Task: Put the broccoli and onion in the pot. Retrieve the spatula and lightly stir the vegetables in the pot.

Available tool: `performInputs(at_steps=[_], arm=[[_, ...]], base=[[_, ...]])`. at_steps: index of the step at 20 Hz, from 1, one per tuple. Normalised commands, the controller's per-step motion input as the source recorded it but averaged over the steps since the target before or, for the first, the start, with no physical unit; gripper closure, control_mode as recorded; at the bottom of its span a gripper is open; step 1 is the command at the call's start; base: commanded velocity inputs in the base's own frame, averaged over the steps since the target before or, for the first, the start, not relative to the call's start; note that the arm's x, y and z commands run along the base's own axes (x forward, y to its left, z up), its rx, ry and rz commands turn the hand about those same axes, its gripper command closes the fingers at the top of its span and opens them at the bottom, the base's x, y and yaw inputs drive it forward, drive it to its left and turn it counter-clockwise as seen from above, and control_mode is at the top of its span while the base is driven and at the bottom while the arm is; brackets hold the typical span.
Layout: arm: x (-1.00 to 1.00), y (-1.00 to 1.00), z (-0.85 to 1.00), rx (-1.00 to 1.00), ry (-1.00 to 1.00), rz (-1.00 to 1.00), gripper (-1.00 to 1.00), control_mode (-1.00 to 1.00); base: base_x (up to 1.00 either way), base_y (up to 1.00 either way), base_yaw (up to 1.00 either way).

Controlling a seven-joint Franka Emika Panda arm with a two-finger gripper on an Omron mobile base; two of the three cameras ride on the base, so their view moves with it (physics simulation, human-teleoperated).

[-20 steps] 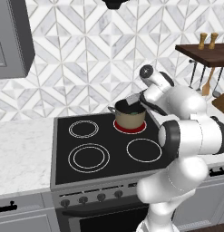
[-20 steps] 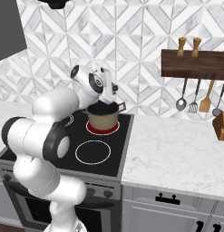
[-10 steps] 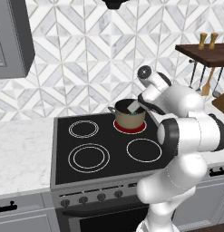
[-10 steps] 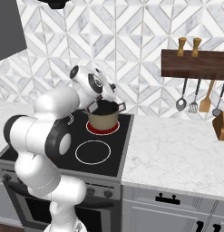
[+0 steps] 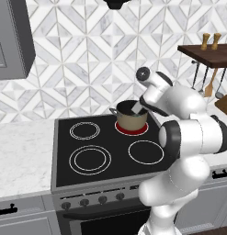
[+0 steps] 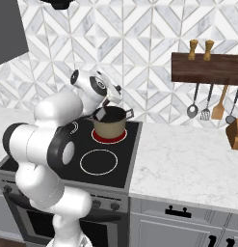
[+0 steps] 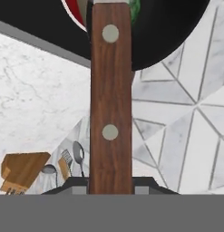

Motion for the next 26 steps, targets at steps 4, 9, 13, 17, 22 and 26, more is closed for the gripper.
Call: performInputs(at_steps=[4, 9, 13, 17, 22, 26], arm=[[0.02, 0.17, -0.11, -0.13, -0.02, 0.09, 1.00, -1.00], [0.00, 0.27, -0.05, -0.12, -0.06, 0.08, 1.00, -1.00], [0.00, 0.16, -0.05, -0.15, -0.11, 0.08, 1.00, -1.00], [0.09, 0.13, -0.15, -0.16, -0.04, 0.04, 1.00, -1.00], [0.14, 0.35, -0.06, -0.05, -0.10, 0.00, 1.00, -1.00], [0.05, 0.13, 0.13, -0.02, -0.04, 0.00, 1.00, -1.00]], base=[[0.00, 0.00, 0.00], [0.00, 0.00, 0.00], [0.00, 0.00, 0.00], [0.00, 0.00, 0.00], [0.00, 0.00, 0.00], [0.00, 0.00, 0.00]])
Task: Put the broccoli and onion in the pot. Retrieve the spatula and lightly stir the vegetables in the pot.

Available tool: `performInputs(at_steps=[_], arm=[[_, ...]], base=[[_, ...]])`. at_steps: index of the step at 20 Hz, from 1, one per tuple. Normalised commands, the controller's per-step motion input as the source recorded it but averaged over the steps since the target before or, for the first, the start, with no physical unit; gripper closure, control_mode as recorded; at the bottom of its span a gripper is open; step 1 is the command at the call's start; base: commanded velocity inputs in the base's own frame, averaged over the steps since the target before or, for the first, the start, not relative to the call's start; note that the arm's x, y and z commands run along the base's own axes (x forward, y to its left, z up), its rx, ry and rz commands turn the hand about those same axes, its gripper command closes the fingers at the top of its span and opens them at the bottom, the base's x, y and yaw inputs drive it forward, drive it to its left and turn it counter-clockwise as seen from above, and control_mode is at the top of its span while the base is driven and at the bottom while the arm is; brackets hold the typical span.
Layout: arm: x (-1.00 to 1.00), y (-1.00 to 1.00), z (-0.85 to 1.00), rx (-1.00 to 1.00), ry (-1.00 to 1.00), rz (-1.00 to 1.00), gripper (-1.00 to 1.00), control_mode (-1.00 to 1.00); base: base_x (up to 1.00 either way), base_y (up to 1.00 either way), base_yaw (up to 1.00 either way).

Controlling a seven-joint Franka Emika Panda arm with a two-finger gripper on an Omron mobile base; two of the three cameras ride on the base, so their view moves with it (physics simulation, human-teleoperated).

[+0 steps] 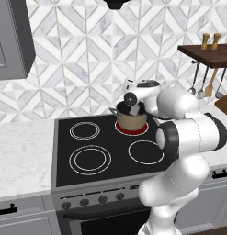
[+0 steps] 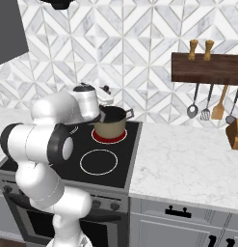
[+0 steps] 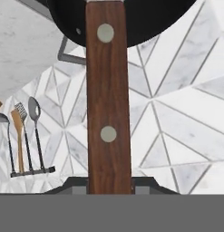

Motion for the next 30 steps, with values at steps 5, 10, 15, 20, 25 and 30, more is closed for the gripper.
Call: performInputs(at_steps=[5, 10, 15, 20, 25, 30], arm=[[0.22, 0.00, 0.03, -0.07, 0.01, 0.01, 1.00, -1.00], [0.21, 0.00, 0.24, -0.08, 0.09, 0.00, 1.00, -1.00], [0.33, 0.00, -0.22, -0.10, -0.01, 0.00, 1.00, -1.00], [0.35, 0.01, -0.46, -0.08, -0.10, 0.00, 1.00, -1.00], [0.18, 0.01, -0.59, -0.07, -0.04, 0.00, 1.00, -1.00], [0.18, 0.01, -0.50, -0.03, 0.00, 0.00, 1.00, -1.00]], base=[[0.00, 0.00, 0.00], [0.00, 0.00, 0.00], [0.00, 0.00, 0.00], [0.00, 0.00, 0.00], [0.00, 0.00, 0.00], [0.00, 0.00, 0.00]])
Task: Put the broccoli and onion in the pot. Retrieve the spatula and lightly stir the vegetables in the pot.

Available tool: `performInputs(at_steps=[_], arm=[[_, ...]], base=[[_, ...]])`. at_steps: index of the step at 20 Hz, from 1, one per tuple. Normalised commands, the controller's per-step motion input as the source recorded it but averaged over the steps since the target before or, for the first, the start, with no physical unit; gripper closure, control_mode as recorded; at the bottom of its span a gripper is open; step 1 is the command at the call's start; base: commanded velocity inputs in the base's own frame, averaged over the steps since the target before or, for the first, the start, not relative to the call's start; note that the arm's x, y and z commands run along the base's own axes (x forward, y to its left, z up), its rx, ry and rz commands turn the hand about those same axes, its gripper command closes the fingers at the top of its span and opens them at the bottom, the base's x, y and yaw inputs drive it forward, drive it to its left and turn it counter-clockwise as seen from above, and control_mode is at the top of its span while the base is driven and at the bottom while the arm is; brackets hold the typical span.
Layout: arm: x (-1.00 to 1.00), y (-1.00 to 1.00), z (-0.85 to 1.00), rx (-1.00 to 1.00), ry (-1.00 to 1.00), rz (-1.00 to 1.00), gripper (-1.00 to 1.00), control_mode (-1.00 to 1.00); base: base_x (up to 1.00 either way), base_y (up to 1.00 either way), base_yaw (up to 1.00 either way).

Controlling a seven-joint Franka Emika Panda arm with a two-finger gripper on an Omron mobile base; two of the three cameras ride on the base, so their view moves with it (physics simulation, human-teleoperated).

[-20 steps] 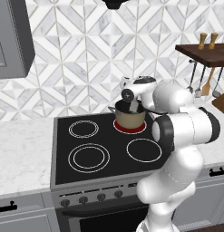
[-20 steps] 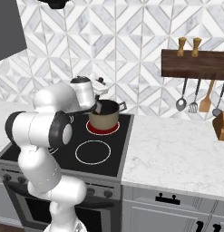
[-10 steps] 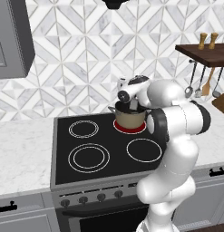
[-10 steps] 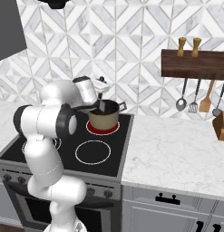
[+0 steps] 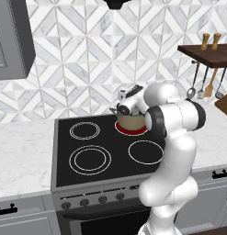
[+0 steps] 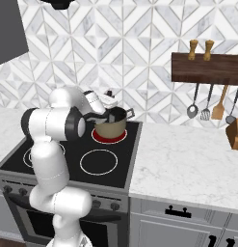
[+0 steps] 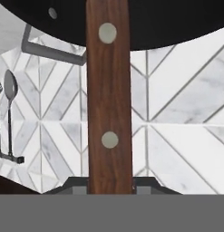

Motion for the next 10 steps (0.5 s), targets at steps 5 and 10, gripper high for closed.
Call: performInputs(at_steps=[5, 10], arm=[[0.12, 0.11, -0.31, 0.00, 0.00, 0.00, 1.00, -1.00], [0.00, 0.07, -0.31, 0.01, 0.00, 0.00, 1.00, -1.00]], base=[[0.00, 0.00, 0.00], [0.00, 0.00, 0.00]])
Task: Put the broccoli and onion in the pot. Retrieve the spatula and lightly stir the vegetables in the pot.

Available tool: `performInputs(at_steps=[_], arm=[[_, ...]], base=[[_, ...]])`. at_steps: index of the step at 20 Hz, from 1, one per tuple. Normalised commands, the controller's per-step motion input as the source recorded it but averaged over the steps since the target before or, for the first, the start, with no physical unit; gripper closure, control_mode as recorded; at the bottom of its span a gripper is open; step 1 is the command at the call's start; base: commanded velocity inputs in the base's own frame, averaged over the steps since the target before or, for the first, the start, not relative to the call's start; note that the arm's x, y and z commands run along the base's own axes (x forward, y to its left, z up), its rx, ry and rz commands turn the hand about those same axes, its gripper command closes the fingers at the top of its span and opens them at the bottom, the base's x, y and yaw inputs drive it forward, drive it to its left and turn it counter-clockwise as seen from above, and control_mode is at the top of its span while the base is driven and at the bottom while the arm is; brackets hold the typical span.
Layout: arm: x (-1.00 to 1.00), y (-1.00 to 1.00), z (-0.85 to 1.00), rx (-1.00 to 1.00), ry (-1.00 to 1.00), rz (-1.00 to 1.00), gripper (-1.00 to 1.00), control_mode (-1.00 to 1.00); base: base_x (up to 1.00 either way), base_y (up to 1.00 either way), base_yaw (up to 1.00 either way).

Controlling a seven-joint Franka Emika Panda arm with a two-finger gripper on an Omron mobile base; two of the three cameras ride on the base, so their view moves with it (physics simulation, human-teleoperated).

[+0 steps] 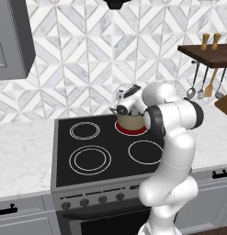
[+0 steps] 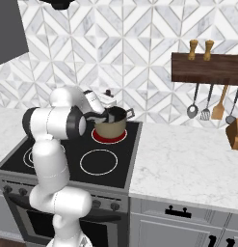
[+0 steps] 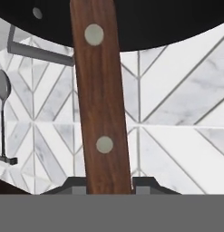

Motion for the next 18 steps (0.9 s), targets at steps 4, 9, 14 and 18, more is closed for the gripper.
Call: performInputs(at_steps=[4, 9, 14, 18], arm=[[-0.05, 0.00, -0.38, 0.08, 0.01, 0.00, 1.00, -1.00], [-0.12, 0.00, 0.08, 0.17, -0.02, 0.00, 1.00, -1.00], [-0.01, -0.01, -0.01, 0.02, 0.00, 0.00, 1.00, -1.00], [0.00, 0.00, -0.40, -0.04, -0.01, 0.00, 1.00, -1.00]], base=[[0.00, 0.00, 0.00], [0.00, 0.00, 0.00], [0.00, 0.00, 0.00], [0.00, 0.00, 0.00]])
